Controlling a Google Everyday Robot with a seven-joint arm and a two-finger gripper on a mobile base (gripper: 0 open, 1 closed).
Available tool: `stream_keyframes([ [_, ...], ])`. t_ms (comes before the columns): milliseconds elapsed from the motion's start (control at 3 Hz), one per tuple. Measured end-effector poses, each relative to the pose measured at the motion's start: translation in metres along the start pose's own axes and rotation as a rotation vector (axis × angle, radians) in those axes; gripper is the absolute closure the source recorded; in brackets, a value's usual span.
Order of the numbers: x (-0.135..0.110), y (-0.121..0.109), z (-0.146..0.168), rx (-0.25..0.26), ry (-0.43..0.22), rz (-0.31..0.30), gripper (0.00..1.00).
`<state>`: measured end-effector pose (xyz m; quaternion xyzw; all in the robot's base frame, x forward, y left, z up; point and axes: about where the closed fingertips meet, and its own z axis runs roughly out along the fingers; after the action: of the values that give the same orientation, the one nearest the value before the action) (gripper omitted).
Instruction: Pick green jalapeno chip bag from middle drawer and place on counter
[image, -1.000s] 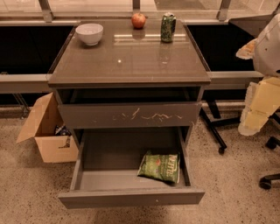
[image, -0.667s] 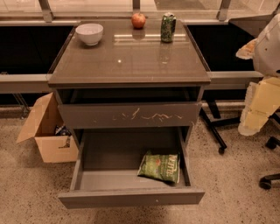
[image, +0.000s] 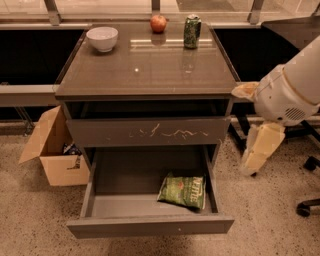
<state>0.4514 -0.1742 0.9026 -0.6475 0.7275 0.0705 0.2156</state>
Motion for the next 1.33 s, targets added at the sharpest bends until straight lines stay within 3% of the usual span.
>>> stream_keyframes([
  [333, -0.009, 0.01, 0.055, -0.053, -0.155, -0.04, 0.0],
  [667, -0.009, 0.01, 0.055, -0.053, -0.155, -0.04, 0.0],
  [1333, 0.02, 0.02, 0.128, -0.13, -0.227, -0.046, 0.0],
])
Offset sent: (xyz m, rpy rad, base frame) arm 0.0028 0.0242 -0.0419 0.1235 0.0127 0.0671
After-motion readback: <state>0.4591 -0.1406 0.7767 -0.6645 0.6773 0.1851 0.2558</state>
